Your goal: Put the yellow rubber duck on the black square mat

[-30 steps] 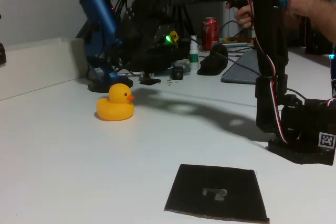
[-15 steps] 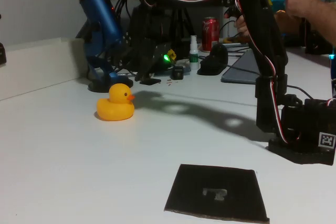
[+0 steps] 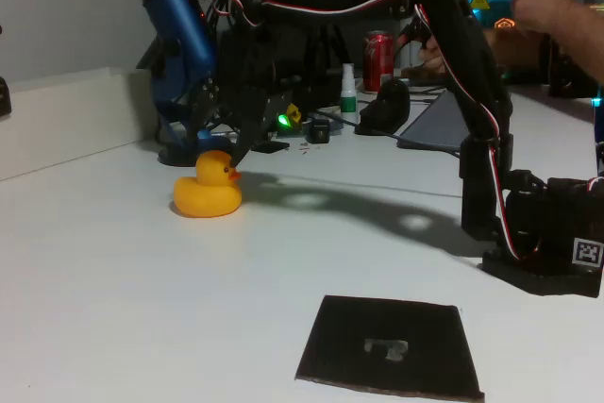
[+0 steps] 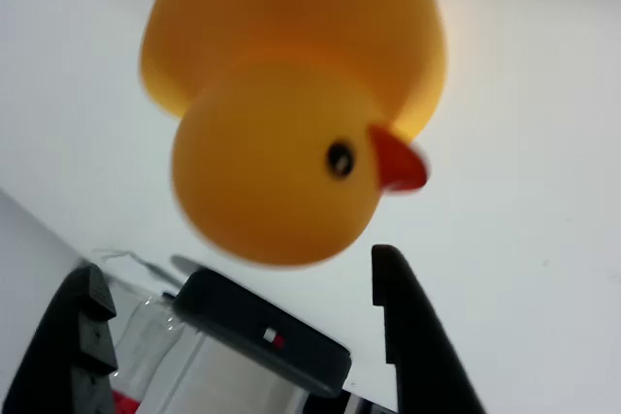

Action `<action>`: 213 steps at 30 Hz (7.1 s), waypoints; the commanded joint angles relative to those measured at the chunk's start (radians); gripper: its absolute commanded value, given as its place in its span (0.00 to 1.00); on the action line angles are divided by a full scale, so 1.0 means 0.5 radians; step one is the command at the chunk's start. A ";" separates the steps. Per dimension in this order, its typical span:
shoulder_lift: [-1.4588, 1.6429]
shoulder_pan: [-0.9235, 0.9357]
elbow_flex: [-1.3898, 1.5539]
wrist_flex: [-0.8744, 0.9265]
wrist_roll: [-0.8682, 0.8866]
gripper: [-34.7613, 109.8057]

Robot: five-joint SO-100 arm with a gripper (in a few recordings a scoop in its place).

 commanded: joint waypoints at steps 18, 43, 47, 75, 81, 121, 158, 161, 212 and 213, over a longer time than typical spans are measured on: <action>-0.040 0.117 -0.074 0.126 -0.031 0.46; -0.043 0.184 -0.074 0.120 -0.037 0.46; -0.046 0.184 -0.074 0.120 -0.037 0.46; -0.141 0.095 -0.138 0.120 -0.034 0.46; -0.141 0.104 -0.172 0.123 -0.037 0.46; 0.423 0.092 -0.141 0.196 -0.015 0.31; 1.528 -1.672 -0.141 1.552 -0.037 0.31; 1.528 -1.810 -0.135 1.617 -0.037 0.31; 0.930 -2.307 0.908 1.270 -0.172 0.32; 0.939 -2.301 0.908 1.215 -0.175 0.32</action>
